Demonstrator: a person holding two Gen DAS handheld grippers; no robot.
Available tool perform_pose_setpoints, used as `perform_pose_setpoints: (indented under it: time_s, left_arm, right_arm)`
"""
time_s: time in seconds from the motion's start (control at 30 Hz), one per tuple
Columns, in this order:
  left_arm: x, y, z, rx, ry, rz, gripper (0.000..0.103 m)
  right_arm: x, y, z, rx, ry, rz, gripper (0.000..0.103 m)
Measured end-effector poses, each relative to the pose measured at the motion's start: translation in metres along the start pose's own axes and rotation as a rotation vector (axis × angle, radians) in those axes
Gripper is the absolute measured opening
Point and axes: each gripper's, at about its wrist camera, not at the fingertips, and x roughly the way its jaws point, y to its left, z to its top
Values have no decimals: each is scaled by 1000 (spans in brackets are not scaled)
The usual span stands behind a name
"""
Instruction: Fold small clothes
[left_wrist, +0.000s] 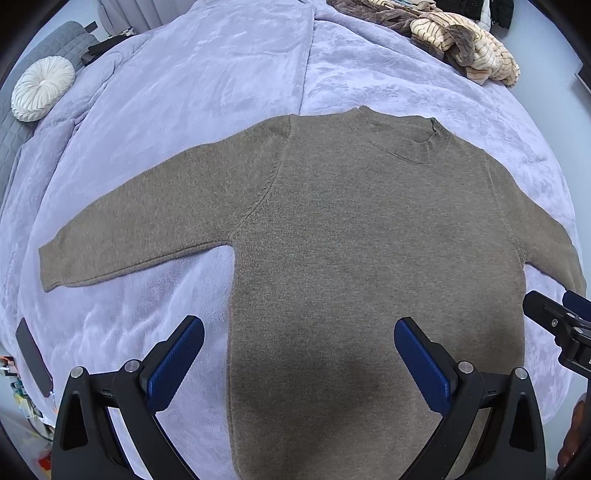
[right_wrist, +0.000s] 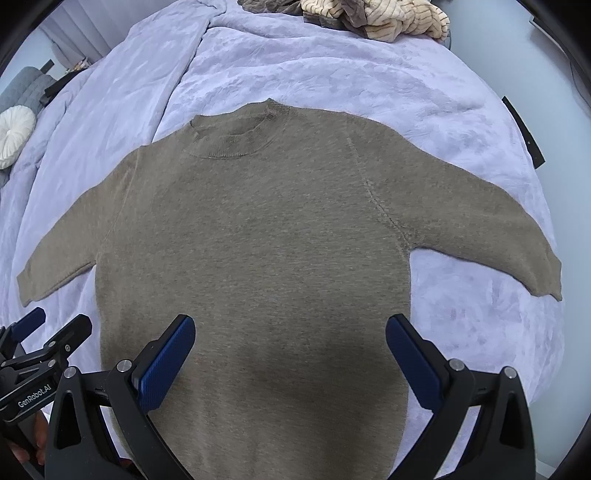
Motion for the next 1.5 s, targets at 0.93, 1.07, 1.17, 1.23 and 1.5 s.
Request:
perform_pose_setpoints:
  time_s: [0.93,1.07,1.17,1.23,1.5]
  left_arm:
    - [45,16,8,-22,76,-67,103]
    - [52,45,8,-82,56,-133,103]
    - [61,87,9,-169,33,-135,103]
    - [68,126,7,-247,13,-116,103]
    - [102,282,-15,-591,-63,-24,103]
  right_arm:
    - [37,8,1,5,69,-6,103]
    - [40,18,-4,-17,80,10,103]
    - [41,28,-9,-23,78,27,103]
    - [41,35,-12,-23,79,49,103]
    - [47,86,-27,-129,109,97,103]
